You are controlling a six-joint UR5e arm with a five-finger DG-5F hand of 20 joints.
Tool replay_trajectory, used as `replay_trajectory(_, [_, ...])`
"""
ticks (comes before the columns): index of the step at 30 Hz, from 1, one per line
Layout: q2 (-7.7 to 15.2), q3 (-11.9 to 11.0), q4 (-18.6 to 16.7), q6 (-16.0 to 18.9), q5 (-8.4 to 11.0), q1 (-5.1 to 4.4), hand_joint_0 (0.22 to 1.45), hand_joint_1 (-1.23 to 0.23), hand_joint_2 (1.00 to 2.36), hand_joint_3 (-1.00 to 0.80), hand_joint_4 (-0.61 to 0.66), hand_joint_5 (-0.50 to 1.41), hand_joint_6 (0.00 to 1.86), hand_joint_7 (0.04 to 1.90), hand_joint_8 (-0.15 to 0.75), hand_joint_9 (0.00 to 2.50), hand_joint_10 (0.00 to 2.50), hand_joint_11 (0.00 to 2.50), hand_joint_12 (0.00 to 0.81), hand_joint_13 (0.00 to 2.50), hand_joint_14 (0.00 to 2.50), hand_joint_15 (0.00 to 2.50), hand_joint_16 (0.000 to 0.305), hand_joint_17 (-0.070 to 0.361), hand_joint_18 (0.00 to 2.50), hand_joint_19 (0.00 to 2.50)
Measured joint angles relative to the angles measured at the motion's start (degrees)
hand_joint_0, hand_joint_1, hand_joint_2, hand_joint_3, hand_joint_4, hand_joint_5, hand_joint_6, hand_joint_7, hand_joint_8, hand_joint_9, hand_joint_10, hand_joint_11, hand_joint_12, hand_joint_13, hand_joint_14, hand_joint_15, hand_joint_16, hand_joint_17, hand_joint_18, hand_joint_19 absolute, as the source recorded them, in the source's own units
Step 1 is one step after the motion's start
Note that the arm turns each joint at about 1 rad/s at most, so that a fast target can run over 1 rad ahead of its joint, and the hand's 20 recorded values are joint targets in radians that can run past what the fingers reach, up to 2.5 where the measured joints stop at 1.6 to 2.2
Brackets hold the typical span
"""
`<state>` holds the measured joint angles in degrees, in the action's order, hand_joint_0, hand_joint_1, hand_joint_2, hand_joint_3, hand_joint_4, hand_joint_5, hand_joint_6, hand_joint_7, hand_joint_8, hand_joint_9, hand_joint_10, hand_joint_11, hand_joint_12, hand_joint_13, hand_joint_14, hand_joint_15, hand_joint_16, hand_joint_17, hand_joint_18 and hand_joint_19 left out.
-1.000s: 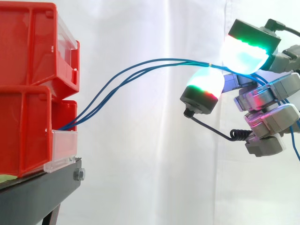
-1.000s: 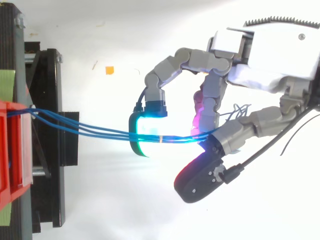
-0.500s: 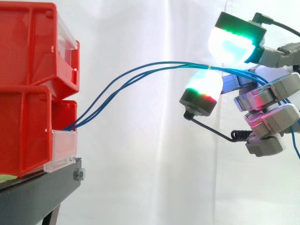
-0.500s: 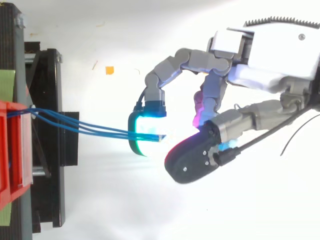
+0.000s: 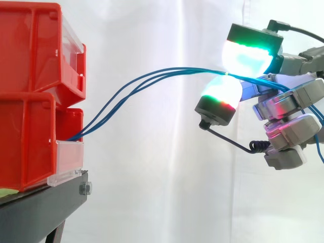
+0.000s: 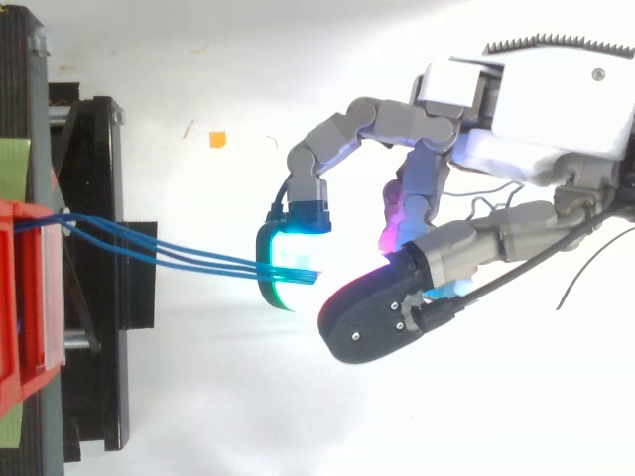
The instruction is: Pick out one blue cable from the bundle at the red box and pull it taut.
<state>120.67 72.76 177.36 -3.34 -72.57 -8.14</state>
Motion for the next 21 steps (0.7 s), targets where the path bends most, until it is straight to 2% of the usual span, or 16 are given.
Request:
replay_trajectory(4, [0.00,0.00,-0.12,-0.02,0.13,0.01,0.79,-0.93,1.01,-0.37,-0.13,-0.12,0.89,1.18,0.259,1.62,0.03,1.54,0.386,1.29,0.03,1.16,0.053,0.119,0.97,0.96])
replay_trajectory(7, [0.00,0.01,-0.22,-0.06,0.29,-0.03,0.84,-0.92,1.01,-0.43,-0.25,-0.13,0.91,1.19,0.237,1.62,0.03,1.55,0.379,1.28,0.03,1.16,0.051,0.115,0.94,0.99])
replay_trajectory(8, [0.00,0.01,-0.24,-0.08,0.33,-0.06,0.85,-0.91,1.00,-0.45,-0.28,-0.13,0.91,1.27,0.221,1.64,0.03,1.54,0.370,1.28,0.03,1.16,0.050,0.113,0.92,0.99])
replay_trajectory(12, [0.00,0.01,-0.26,-0.13,0.40,-0.09,0.87,-0.90,1.00,-0.50,-0.42,-0.12,0.93,1.21,0.198,1.67,0.03,1.53,0.359,1.30,0.03,1.14,0.048,0.109,0.91,0.99])
replay_trajectory(16, [0.00,0.01,-0.26,-0.15,0.49,-0.10,0.83,-0.90,1.00,-0.50,-0.43,-0.13,0.94,1.16,0.179,1.67,0.03,1.56,0.355,1.31,0.03,1.12,0.048,0.109,0.96,0.93])
replay_trajectory(21, [0.00,0.01,-0.16,-0.08,0.56,-0.11,0.77,-0.93,1.00,-0.50,-0.34,-0.12,0.93,1.07,0.176,1.67,0.03,1.54,0.350,1.30,0.04,1.09,0.048,0.109,0.96,0.92])
